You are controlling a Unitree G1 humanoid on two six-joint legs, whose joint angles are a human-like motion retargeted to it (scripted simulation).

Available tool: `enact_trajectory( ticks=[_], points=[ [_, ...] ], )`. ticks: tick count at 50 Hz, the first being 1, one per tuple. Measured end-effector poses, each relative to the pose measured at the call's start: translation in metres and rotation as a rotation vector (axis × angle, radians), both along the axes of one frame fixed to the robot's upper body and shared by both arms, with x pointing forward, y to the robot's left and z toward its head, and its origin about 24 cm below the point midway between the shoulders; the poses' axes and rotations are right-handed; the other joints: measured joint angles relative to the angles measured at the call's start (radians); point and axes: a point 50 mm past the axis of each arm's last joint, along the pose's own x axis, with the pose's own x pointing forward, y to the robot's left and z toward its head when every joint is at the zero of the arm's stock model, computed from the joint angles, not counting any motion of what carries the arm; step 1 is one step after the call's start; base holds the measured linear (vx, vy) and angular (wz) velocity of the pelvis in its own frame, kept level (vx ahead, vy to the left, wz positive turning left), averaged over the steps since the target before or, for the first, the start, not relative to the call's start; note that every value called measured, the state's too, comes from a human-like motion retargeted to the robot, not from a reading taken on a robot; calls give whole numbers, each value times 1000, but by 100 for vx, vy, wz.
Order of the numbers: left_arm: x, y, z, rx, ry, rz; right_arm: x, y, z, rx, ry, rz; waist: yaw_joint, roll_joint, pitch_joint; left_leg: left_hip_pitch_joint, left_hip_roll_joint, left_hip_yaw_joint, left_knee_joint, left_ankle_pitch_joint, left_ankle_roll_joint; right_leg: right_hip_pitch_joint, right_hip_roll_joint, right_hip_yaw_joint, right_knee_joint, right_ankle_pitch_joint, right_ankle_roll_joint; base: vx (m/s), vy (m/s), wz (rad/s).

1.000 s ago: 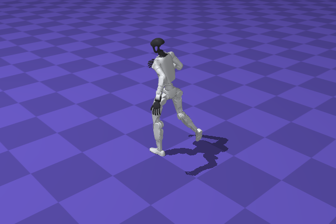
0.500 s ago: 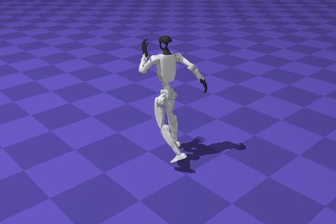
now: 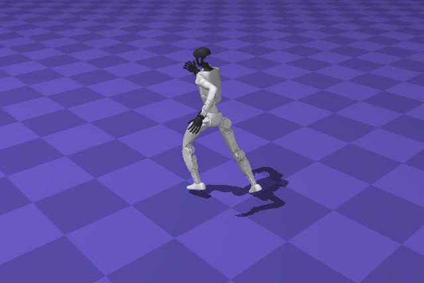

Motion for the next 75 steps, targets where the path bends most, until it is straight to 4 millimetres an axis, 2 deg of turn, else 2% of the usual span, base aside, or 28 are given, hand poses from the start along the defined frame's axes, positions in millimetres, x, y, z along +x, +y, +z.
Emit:
enact_trajectory(
  ticks=[5, 8, 11, 13, 15, 16, 19, 23, 25, 29, 33, 35, 38, 41, 44, 45, 47, 50, 52, 55, 58, 61, 63, 66, 68, 70, 72, 75],
  points=[
    [58, -3, -17, 148, 86, -267, -9, -4, -31, 47, 186, 76, -10, 187, 74, 422, 66, -41, -671, 170, -159, 121, 189, 67, 460, -202, -59, 113, 52, 50],
    [127, -18, -24, 171, -22, -433, 6, -10, -76, -70, 392, -38, -84, 166, 104, 470, 20, -13, -618, -116, -86, -45, 99, -12, 1013, -399, -91, 95, 45, 124],
    [238, -61, -19, 178, -219, -632, 22, -30, -151, -166, 682, -322, -186, 95, 175, 389, -78, -98, -340, -443, 74, -233, 41, 0, 1459, -592, -117, 80, 21, 182],
    [319, -106, 20, 187, -450, -767, 15, -55, -222, -238, 962, -574, -252, 82, 205, 347, -94, -143, -198, -528, 123, -377, 79, 7, 1646, -667, -125, 81, 2, 146],
    [376, -158, 97, 227, -779, -934, -20, -88, -273, -291, 1220, -745, -335, 103, 193, 374, -81, -169, -209, -531, 101, -518, 98, -42, 1716, -702, -138, 91, -4, 104],
    [388, -180, 142, 277, -952, -1031, -39, -107, -279, -309, 1281, -780, -396, 127, 170, 411, -69, -186, -276, -492, 80, -576, 86, -94, 1696, -708, -147, 97, -10, 96],
    [374, -224, 253, 511, -1400, -1208, -89, -158, -267, -427, 1368, -814, -602, 231, 92, 530, -12, -249, -532, -239, 11, -702, 70, -248, 1510, -673, -157, 102, -24, 92],
    [320, -243, 319, 798, -1779, -1248, -148, -210, -250, -549, 1558, -859, -831, 380, 43, 663, 100, -310, -805, 292, -157, -718, 172, -308, 985, -371, -86, 108, -43, 77],
    [300, -254, 338, 756, -1927, -1330, -181, -229, -247, -573, 1681, -928, -884, 401, 34, 708, 108, -308, -841, 359, -190, -662, 195, -272, 658, -172, -24, 109, -49, 69],
    [280, -257, 348, 645, -2080, -1399, -225, -237, -266, -547, 1849, -1098, -883, 314, 66, 789, -2, -332, -685, 183, -114, -485, 134, -100, 131, -36, 53, 111, -59, 21],
    [295, -228, 300, 536, -1832, -1351, -215, -224, -290, -473, 1901, -1147, -847, 243, 107, 753, -64, -295, -214, 0, -71, -357, 18, -127, 24, 36, 42, 109, -58, -42],
    [307, -205, 255, 380, -1594, -1344, -191, -213, -296, -429, 1850, -1146, -828, 249, 116, 660, -5, -250, 127, -106, -42, -319, 12, -141, 92, -120, 23, 100, -54, -39],
    [311, -153, 143, 68, -1104, -1149, -125, -189, -312, -287, 1700, -1182, -748, 272, 145, 517, 92, -243, 590, -277, 19, -342, 82, -80, 345, -520, -30, 89, -48, -107],
    [244, -99, 2, -222, -612, -494, -9, -151, -298, -224, 1398, -1198, -645, 265, 141, 346, 86, -198, 860, -350, 87, -442, 138, 8, 589, -672, -82, 82, -33, -180],
    [139, -82, -75, -356, -259, 188, 82, -82, -230, 4, 1113, -914, -567, 232, 24, 111, -7, -140, 844, -304, 120, -406, 149, 37, 476, -615, -90, 92, -12, -64],
    [110, -81, -85, -403, -204, 397, 95, -57, -204, 105, 1054, -748, -542, 213, -31, 37, -54, -121, 777, -275, 123, -360, 142, 36, 371, -562, -90, 102, -2, 23],
    [69, -63, -83, -396, -164, 400, 94, -23, -162, 198, 926, -436, -487, 157, -129, -10, -143, -62, 508, -186, 120, -258, 113, 22, 181, -352, -65, 108, 1, 38],
    [37, -23, -54, -197, -41, 30, 72, 4, -111, 173, 697, -40, -404, 85, -209, 95, -207, 74, -57, -33, 110, -115, 98, 15, -20, -5, 10, 113, 0, 8],
    [33, 4, -27, -6, 46, -157, 58, 16, -91, 198, 630, 227, -330, 95, -192, 249, -208, 136, -447, 40, 50, -22, 166, 60, -49, 67, 25, 114, -3, -79],
    [30, 21, -2, 145, 54, -179, 34, 38, -77, 280, 644, 663, -266, 200, -112, 432, -141, 193, -800, 158, -86, 107, 315, 101, 47, 24, -24, 109, -1, -69],
    [38, 20, -11, 133, 7, -73, 19, 46, -81, 288, 682, 901, -284, 300, -56, 486, -56, 290, -873, 249, -180, 116, 371, -49, 264, -91, -76, 99, 5, 24],
    [62, 17, -31, 37, -39, 23, 25, 40, -106, 304, 776, 840, -338, 343, -25, 500, -48, 354, -802, 41, -140, -14, 272, -215, 654, -291, -128, 84, 10, 66],
    [95, 14, -44, -31, -129, 126, 39, 29, -138, 366, 919, 631, -382, 313, -6, 465, -92, 328, -668, -234, -37, -179, 165, -196, 949, -432, -138, 68, 9, 105],
    [192, -5, -40, -119, -334, 212, 54, -7, -220, 589, 1297, -62, -453, 230, 66, 345, -124, 234, -292, -499, 103, -397, 99, -57, 1230, -565, -124, 61, 1, 186],
    [281, -56, -15, -292, -536, 48, 36, -30, -285, 626, 1576, -566, -475, 185, 124, 347, -180, 161, -233, -542, 94, -523, 89, 27, 1307, -595, -102, 53, 3, 220],
    [342, -146, 27, -575, -754, -334, -4, -41, -330, 1114, 1861, -718, -508, 178, 163, 404, -227, 78, -280, -523, 57, -611, 82, 61, 1311, -602, -104, 57, 8, 234],
    [354, -218, 83, -723, -937, -844, -46, -84, -359, 848, 1956, -943, -592, 214, 149, 477, -241, -30, -398, -448, 9, -673, 125, 76, 1242, -576, -123, 61, 7, 247],
    [327, -271, 174, -619, -1263, -1463, -100, -164, -355, 90, 1858, -1205, -771, 318, 127, 578, -204, -238, -585, -241, -59, -679, 244, 73, 997, -445, -99, 63, -1, 313]
  ],
)
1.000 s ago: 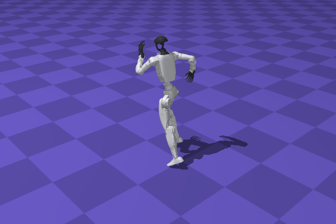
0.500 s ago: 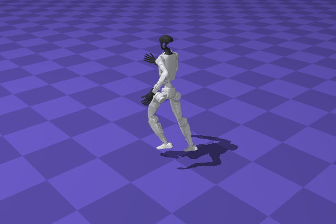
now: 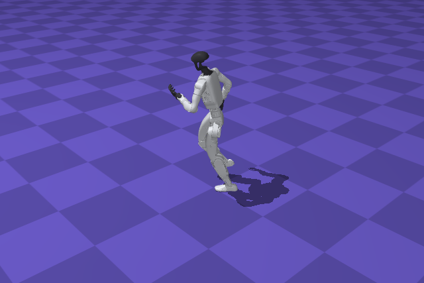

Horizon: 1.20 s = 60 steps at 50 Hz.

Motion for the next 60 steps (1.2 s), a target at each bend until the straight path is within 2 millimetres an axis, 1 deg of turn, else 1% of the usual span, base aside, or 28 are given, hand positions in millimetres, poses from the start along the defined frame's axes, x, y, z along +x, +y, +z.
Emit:
enact_trajectory(
  ticks=[3, 5, 7, 8, 10, 13, 15, 18, 20, 21, 23, 25, 27, 28, 30, 33, 35, 37, 39, 42, 45, 47, 50, 52, 53, 55, 58, 60],
  points=[
    [-42, -26, 56, -151, -290, -271, -84, -41, 9, -135, 272, 121, -132, 85, -41, 60, 56, -197, -156, 280, -72, 61, 78, 11, -372, 199, 56, 63, -15, 361],
    [-65, -29, 91, -239, -525, -348, -140, -46, 14, -56, 442, 147, -185, 120, -60, 85, 78, -275, -231, 430, -133, 115, 97, 57, -628, 299, 91, 58, -25, 337],
    [-80, -19, 124, -270, -800, -258, -193, -37, 18, 95, 582, 140, -197, 113, -95, 101, 83, -234, -266, 476, -170, 155, 56, 76, -807, 336, 122, 50, -32, 320],
    [-85, -11, 138, -289, -916, -166, -212, -31, 19, 172, 632, 136, -206, 102, -97, 102, 87, -169, -253, 456, -185, 175, 24, 68, -867, 348, 132, 43, -35, 315],
    [-89, 4, 159, -361, -1033, 39, -233, -18, 17, 241, 828, 378, -212, 73, -79, 118, 97, 11, -228, 360, -133, 205, -43, 41, -935, 394, 156, 34, -37, 307],
    [-72, 22, 160, -376, -980, 271, -240, 21, -3, 542, 677, 52, -221, 6, -22, 82, 85, 122, 9, 178, -8, 288, -154, -13, -955, 474, 156, 26, -43, 302],
    [-49, 35, 149, -226, -933, 379, -238, 40, -12, 685, 596, -49, -206, -20, 9, -43, 79, 79, 353, 13, 68, 339, -202, -70, -917, 368, 132, 16, -48, 254],
    [-8, 69, 97, 48, -722, 528, -215, 53, -32, 662, 518, -163, -125, -19, 52, -252, 126, 61, 862, -193, 124, 341, -200, -160, -765, -20, 107, 6, -42, 159],
    [15, 95, 18, 131, -336, 735, -169, 42, -53, 414, 577, -80, -70, -10, 111, -337, 164, 72, 1085, -276, 160, 295, -186, -193, -587, -181, 79, 1, -29, 79],
    [20, 107, -38, 253, -99, 804, -131, 31, -61, 250, 619, 58, -51, -5, 140, -361, 172, 75, 1150, -294, 166, 271, -183, -204, -491, -207, 69, 3, -21, 66],
    [-3, 120, -140, 437, 317, 821, -38, 12, -58, -96, 585, 354, -12, -4, 177, -406, 179, 89, 1244, -317, 173, 249, -185, -227, -362, -237, 58, 9, -13, 82],
    [-48, 132, -195, 590, 518, 740, 64, 7, -24, -366, 315, 556, 46, -22, 164, -459, 177, 121, 1289, -325, 175, 269, -196, -258, -353, -249, 58, 18, -5, 98],
    [-88, 156, -195, 637, 535, 660, 143, 19, 40, -420, -122, 602, 140, -66, 110, -535, 164, 171, 1281, -314, 188, 289, -218, -289, -431, -215, 62, 24, 5, 95],
    [-108, 169, -186, 743, 512, 582, 165, 27, 76, -401, -334, 619, 195, -94, 72, -569, 156, 198, 1256, -303, 196, 301, -231, -300, -488, -170, 67, 30, 14, 96],
    [-143, 186, -172, 808, 541, 535, 182, 42, 148, -399, -685, 678, 296, -154, -8, -610, 147, 260, 1164, -272, 213, 342, -256, -311, -633, -18, 84, 37, 23, 103],
    [-193, 213, -159, 880, 648, 628, 167, 64, 231, -481, -1039, 806, 409, -239, -111, -561, 175, 391, 932, -174, 208, 437, -278, -286, -868, 347, 134, 49, 33, 107],
    [-221, 229, -150, 946, 710, 684, 149, 87, 272, -485, -1260, 883, 448, -280, -152, -482, 183, 475, 728, -70, 183, 491, -284, -240, -980, 538, 169, 53, 34, 117],
    [-242, 243, -141, 963, 765, 761, 132, 112, 296, -359, -1465, 938, 459, -288, -157, -381, 183, 517, 515, 28, 129, 553, -266, -220, -1023, 561, 158, 55, 36, 127],
    [-247, 249, -140, 920, 793, 827, 123, 131, 302, -145, -1579, 990, 445, -275, -147, -283, 178, 523, 307, 82, 73, 612, -232, -248, -1011, 506, 135, 54, 39, 159],
    [-229, 248, -156, 863, 797, 839, 122, 145, 281, 143, -1531, 1058, 388, -227, -118, -148, 196, 513, 59, 160, 2, 656, -143, -225, -883, 387, 106, 52, 38, 214],
    [-187, 240, -179, 839, 781, 814, 126, 133, 241, 172, -1316, 1072, 335, -172, -82, -74, 225, 461, -36, 128, -34, 531, -23, -43, -504, 229, 96, 46, 32, 229],
    [-144, 228, -187, 773, 716, 853, 130, 117, 210, 159, -1171, 981, 290, -181, -61, -103, 201, 361, 38, -102, 4, 365, -8, 16, -152, 115, 130, 36, 25, 230],
    [-59, 184, -179, 588, 556, 859, 127, 95, 146, 170, -919, 693, 198, -188, 18, -204, 177, 198, 331, -393, 112, 189, -31, 14, 279, -75, 69, 37, 17, 264],
    [8, 139, -141, 430, 384, 784, 112, 79, 91, 142, -650, 496, 164, -179, 81, -242, 160, 113, 476, -454, 171, 75, -45, -10, 479, -139, 43, 45, 11, 227],
    [36, 114, -109, 356, 270, 722, 99, 71, 64, 135, -506, 417, 158, -175, 104, -236, 150, 89, 491, -454, 185, 24, -49, -20, 538, -173, 21, 55, 7, 157],
    [67, 67, -31, 204, 6, 584, 60, 50, 18, 146, -213, 339, 151, -153, 113, -169, 152, 70, 415, -442, 143, -74, -44, -53, 591, -205, 2, 70, 4, 99],
    [47, 21, 83, 119, -499, 465, -15, 5, -11, 46, 187, 515, 88, -85, 48, -56, 176, 30, 165, -252, 80, -168, -42, -162, 439, -170, -3, 88, -6, 97],
    [14, 7, 132, 40, -768, 445, -56, -21, -5, -101, 457, 811, 26, -26, 1, 15, 206, 0, 8, -25, 18, -164, -44, -252, 232, -106, -2, 98, -15, 117]
  ],
)
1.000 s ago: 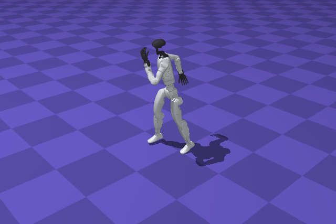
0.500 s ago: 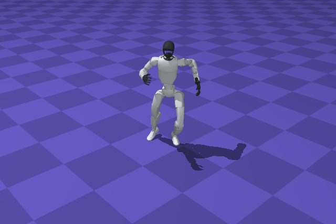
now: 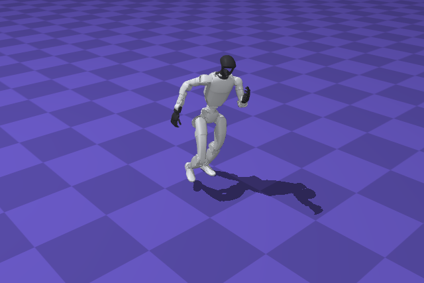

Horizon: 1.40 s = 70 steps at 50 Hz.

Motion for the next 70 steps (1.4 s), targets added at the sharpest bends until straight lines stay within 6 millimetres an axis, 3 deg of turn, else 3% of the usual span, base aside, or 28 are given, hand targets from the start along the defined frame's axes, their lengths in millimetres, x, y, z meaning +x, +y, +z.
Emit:
enact_trajectory(
  ticks=[3, 5, 10, 12, 15, 18, 19, 21, 22, 24, 28, 30, 32, 35, 38, 40, 44, 45, 47, 48, 50, 53, 56, 58, 61, 65, 67, 70],
  points=[
    [-43, -1, 32, -92, -233, -67, -39, -18, 13, -26, 295, 331, -123, 79, -55, 70, 28, -59, -172, 377, -83, 98, -24, -133, -401, 203, 18, 104, -23, 159],
    [-67, 7, 41, -113, -361, -50, -57, -17, 13, 74, 402, 313, -176, 86, -87, 104, 26, -24, -214, 482, -89, 186, -20, -143, -707, 349, 55, 102, -38, 146],
    [-87, 40, 20, -20, -377, 32, -44, 1, 4, 239, 343, 167, -168, -61, -109, 150, -53, 89, 81, 239, -5, 408, -114, -20, -1147, 488, 142, 100, -48, 81],
    [-77, 53, -9, -21, -180, -8, -22, 8, -2, 125, 294, 298, -112, -88, -104, 62, -78, 22, 376, 131, 0, 463, -134, -14, -1149, 430, 136, 90, -46, 12],
    [-54, 78, -69, 104, 169, 191, 22, 12, -9, -96, 161, 432, 3, -70, -70, -150, -63, -33, 911, -38, 18, 502, -117, -10, -1025, 100, 109, 78, -40, -4],
    [-39, 108, -188, -153, 820, 254, 103, 14, -4, -289, -86, 360, 150, -53, 2, -373, -75, -30, 1374, -184, 102, 458, -116, 24, -769, -153, 55, 71, -28, -48],
    [-49, 126, -238, -65, 1024, 392, 140, 15, 10, -336, -200, 348, 190, -60, 13, -447, -78, 2, 1479, -209, 130, 445, -122, 39, -712, -192, 48, 77, -22, -69],
    [-104, 167, -322, 299, 1381, 617, 216, 23, 62, -381, -508, 350, 258, -91, 2, -584, -56, 102, 1600, -228, 169, 451, -129, 70, -698, -206, 52, 90, -19, -82],
    [-145, 184, -349, 468, 1534, 658, 246, 34, 98, -371, -690, 366, 294, -111, -19, -641, -34, 157, 1615, -223, 178, 470, -125, 87, -739, -177, 56, 103, -15, -106],
    [-228, 204, -368, 661, 1771, 629, 275, 66, 172, -273, -1050, 436, 386, -161, -81, -732, -3, 253, 1548, -170, 169, 527, -118, 128, -884, -25, 60, 110, -5, -129],
    [-346, 210, -356, 775, 2127, 433, 246, 138, 281, 50, -1585, 617, 615, -267, -143, -734, 29, 407, 1173, 2, 126, 646, -153, 251, -1153, 496, 137, 123, 13, -166],
    [-369, 207, -347, 743, 2199, 339, 223, 164, 315, 224, -1752, 715, 668, -288, -152, -681, 33, 455, 917, 74, 113, 708, -172, 261, -1245, 642, 155, 125, 27, -97],
    [-373, 211, -337, 679, 2228, 275, 205, 180, 333, 410, -1822, 769, 689, -274, -145, -592, 12, 438, 620, 153, 58, 788, -163, 251, -1259, 618, 133, 125, 32, -56],
    [-358, 223, -331, 603, 2218, 311, 192, 187, 319, 635, -1732, 737, 696, -201, -108, -396, -28, 324, 160, 259, -50, 917, -78, 319, -1156, 502, 92, 127, 38, -24],
    [-314, 234, -338, 613, 2062, 504, 194, 177, 270, 651, -1482, 654, 669, -119, -64, -206, 6, 272, -90, 319, -114, 915, 37, 327, -758, 350, 70, 122, 39, 31],
    [-267, 239, -341, 581, 1890, 675, 196, 163, 232, 570, -1322, 590, 627, -129, -46, -164, -2, 286, -76, 208, -87, 788, 27, 267, -361, 203, 39, 107, 31, 75],
    [-126, 229, -333, 328, 1524, 887, 187, 125, 130, 347, -1031, 158, 482, -213, 17, -226, -80, 208, 246, -228, 107, 467, 5, 252, 350, -92, 0, 91, 18, 129],
    [-82, 221, -321, 249, 1436, 913, 176, 115, 94, 325, -908, -32, 442, -216, 29, -255, -82, 177, 334, -295, 145, 380, 31, 243, 483, -146, -9, 91, 8, 145],
    [-7, 196, -270, -8, 1203, 894, 124, 94, 27, 350, -599, -468, 354, -184, 18, -224, -71, 134, 352, -326, 140, 230, 38, 169, 602, -208, -46, 100, 7, 136],
    [22, 177, -234, -151, 1059, 833, 93, 79, 7, 316, -492, -624, 303, -159, -1, -192, -66, 114, 311, -309, 122, 160, 14, 120, 609, -227, -69, 110, 5, 134],
    [54, 131, -161, -296, 769, 662, 38, 34, -1, 149, -394, -681, 186, -85, -55, -113, -56, 68, 169, -201, 74, 45, -50, 16, 527, -226, -92, 119, -1, 135],
    [47, 68, -85, -69, 382, 445, -30, -27, 28, -94, -282, -523, 11, 77, -128, 5, 19, -3, -67, 174, -43, -13, -48, -119, 156, -124, -59, 130, -19, 124],
    [12, 18, -32, 154, 47, 220, -88, -56, 56, -176, -162, -578, -111, 202, -149, 97, 91, -24, -230, 540, -163, 59, -27, -227, -348, 53, -18, 134, -33, 104],
    [-15, -4, -4, 206, -145, 98, -118, -59, 68, -190, -128, -676, -149, 212, -143, 167, 78, -18, -271, 580, -155, 148, -37, -244, -681, 224, 38, 134, -41, 85],
    [-44, -10, 16, 170, -316, 63, -141, -50, 68, -167, -74, -756, -147, 126, -110, 295, -31, -115, -210, 490, -76, 302, -74, -138, -1041, 425, 135, 135, -50, 38],
    [-45, 25, -15, 64, -174, 181, -118, -34, 52, -72, -61, -677, -96, -5, -75, 342, -195, -187, 154, 322, -32, 444, -151, 36, -1209, 582, 215, 133, -52, -49],
    [-35, 52, -54, 56, 52, 246, -84, -26, 43, -27, -146, -632, -56, -22, -63, 245, -151, -53, 503, 192, 13, 478, -151, 62, -1153, 462, 202, 119, -46, -86],
    [-29, 103, -142, 56, 517, 380, -7, -15, 29, -47, -338, -567, 32, 12, -26, 32, -7, 43, 1078, -28, 88, 463, -85, 76, -919, 50, 107, 103, -37, -113]
  ],
)
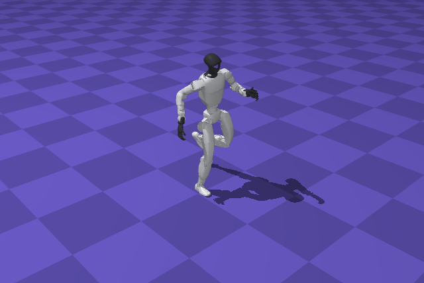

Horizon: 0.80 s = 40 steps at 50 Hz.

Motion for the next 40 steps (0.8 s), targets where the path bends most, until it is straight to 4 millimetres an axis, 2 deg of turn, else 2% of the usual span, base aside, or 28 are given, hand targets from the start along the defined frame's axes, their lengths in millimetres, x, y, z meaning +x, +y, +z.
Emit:
enact_trajectory(
  ticks=[2, 3, 4, 5, 6, 7, 8, 10, 12, 13, 15, 17, 18, 20, 22, 23, 25, 27, 28, 30, 31, 32, 33, 34, 35, 37, 38, 40],
  points=[
    [-20, 34, -88, -78, 408, 191, 75, 9, 0, -102, -142, 52, 65, 9, 22, -163, 1, -11, 292, -100, 23, -38, 29, 45, 180, -172, -63, 95, -24, -123],
    [-42, 49, -132, -98, 618, 298, 120, 18, 10, -138, -250, 85, 92, 5, 22, -257, -3, -5, 402, -134, 40, -57, 35, 63, 245, -221, -85, 98, -19, -92],
    [-69, 63, -166, -45, 797, 379, 164, 31, 30, -143, -399, 125, 121, -4, 10, -355, 4, 14, 478, -156, 66, -61, 38, 72, 269, -243, -97, 101, -17, -65],
    [-100, 76, -193, 49, 960, 442, 204, 45, 59, -132, -568, 167, 153, -15, -8, -453, 16, 39, 537, -171, 96, -58, 39, 77, 272, -252, -105, 108, -14, -48],
    [-120, 90, -198, 298, 1018, 444, 229, 60, 96, -102, -761, 233, 211, -35, -39, -540, 27, 71, 536, -161, 111, -34, 42, 84, 224, -221, -100, 114, -11, -46],
    [-138, 104, -195, 580, 1035, 419, 243, 73, 134, -89, -946, 306, 279, -60, -70, -615, 27, 105, 513, -142, 116, -4, 41, 93, 166, -175, -92, 121, -4, -61],
    [-150, 116, -181, 918, 968, 352, 242, 82, 171, -107, -1112, 393, 368, -97, -100, -666, 4, 140, 446, -109, 103, 40, 32, 109, 88, -99, -75, 127, 3, -84],
    [-169, 131, -154, 1395, 805, 198, 218, 96, 235, -235, -1376, 586, 558, -178, -127, -699, -87, 195, 213, -34, 46, 153, -7, 143, -75, 125, -32, 134, 13, -111],
    [-193, 144, -142, 1467, 856, 163, 190, 114, 283, -360, -1570, 765, 706, -237, -129, -653, -139, 257, -113, 35, 22, 253, -54, 149, -210, 391, 19, 137, 20, -96],
    [-207, 152, -139, 1423, 929, 194, 177, 124, 301, -379, -1662, 846, 756, -255, -130, -610, -138, 303, -289, 72, 25, 294, -69, 135, -258, 491, 41, 137, 23, -64],
    [-232, 165, -130, 1304, 1053, 304, 153, 144, 326, -297, -1834, 987, 818, -263, -133, -499, -135, 380, -659, 178, 11, 375, -70, 74, -308, 570, 52, 137, 24, -44],
    [-251, 175, -120, 1213, 1123, 418, 141, 155, 331, -25, -1917, 1093, 833, -205, -116, -369, -148, 307, -1006, 315, -72, 482, -9, 29, -285, 523, 21, 136, 25, -33],
    [-259, 177, -118, 1183, 1149, 459, 139, 157, 327, 158, -1908, 1123, 827, -156, -102, -306, -140, 224, -1133, 361, -125, 538, 42, 28, -247, 484, 2, 135, 25, 1],
    [-270, 178, -122, 1129, 1208, 500, 145, 157, 304, 577, -1787, 1104, 788, -49, -67, -202, -88, 89, -1274, 414, -208, 610, 147, 41, -92, 403, -41, 132, 24, 53],
    [-272, 175, -137, 1059, 1281, 495, 158, 155, 260, 927, -1555, 963, 726, 22, -33, -146, -12, 74, -1288, 457, -228, 559, 205, 26, 223, 311, -91, 123, 18, 87],
    [-268, 172, -144, 1006, 1309, 490, 164, 154, 234, 1024, -1431, 871, 696, 36, -17, -133, 13, 92, -1270, 456, -220, 494, 200, 9, 419, 251, -121, 114, 14, 68],
    [-252, 167, -157, 869, 1321, 498, 170, 145, 182, 1006, -1213, 670, 641, 8, 15, -134, 7, 127, -1180, 308, -176, 320, 129, -3, 820, 106, -169, 105, 12, 43],
    [-219, 159, -171, 735, 1259, 519, 171, 128, 129, 762, -1015, 473, 572, -70, 59, -176, -55, 123, -1003, 35, -84, 125, 44, 38, 1149, -36, -188, 97, 8, 65],
    [-193, 154, -178, 689, 1211, 516, 167, 120, 99, 631, -900, 369, 529, -108, 83, -213, -84, 106, -887, -81, -25, 31, 20, 62, 1272, -94, -195, 91, 2, 121],
    [-118, 129, -194, 898, 1106, 312, 140, 99, 38, 420, -715, 97, 431, -165, 118, -261, -111, 59, -689, -230, 3, -120, -3, 61, 1411, -171, -187, 90, -4, 172],
    [-69, 110, -185, 925, 982, 286, 115, 90, 4, 342, -520, 19, 390, -169, 125, -253, -119, 37, -657, -255, -11, -187, -14, 52, 1420, -182, -191, 93, -9, 189],
    [-23, 86, -166, 940, 840, 267, 83, 82, -23, 277, -335, -42, 346, -170, 126, -237, -125, 16, -644, -270, -32, -247, -24, 42, 1414, -188, -190, 98, -13, 185],
    [17, 56, -137, 921, 668, 256, 49, 73, -39, 239, -176, -88, 298, -165, 117, -202, -126, -6, -669, -268, -63, -293, -32, 27, 1381, -185, -179, 102, -18, 183],
    [47, 23, -101, 861, 477, 248, 18, 61, -42, 217, -81, -128, 238, -150, 102, -164, -119, -29, -714, -245, -96, -328, -34, 9, 1332, -173, -162, 106, -24, 182],
    [67, -12, -59, 774, 280, 235, -9, 48, -38, 201, -18, -163, 171, -130, 83, -123, -109, -54, -769, -212, -130, -357, -33, -10, 1275, -156, -142, 108, -30, 173],
    [70, -66, 19, 554, -80, 170, -43, 13, -8, 205, -26, -192, 12, -59, 37, -41, -62, -109, -913, -66, -182, -382, -9, -50, 1129, -90, -109, 109, -41, 147],
    [60, -84, 51, 472, -235, 121, -54, -3, 9, 213, -37, -193, -64, -22, 14, 0, -34, -135, -993, 38, -201, -386, 9, -66, 1047, -47, -100, 110, -51, 104],
    [31, -109, 101, 394, -500, -8, -75, -28, 38, 216, -31, -192, -180, 43, -30, 75, 26, -179, -1152, 300, -235, -377, 52, -86, 867, 59, -100, 109, -59, 58]
  ],
)
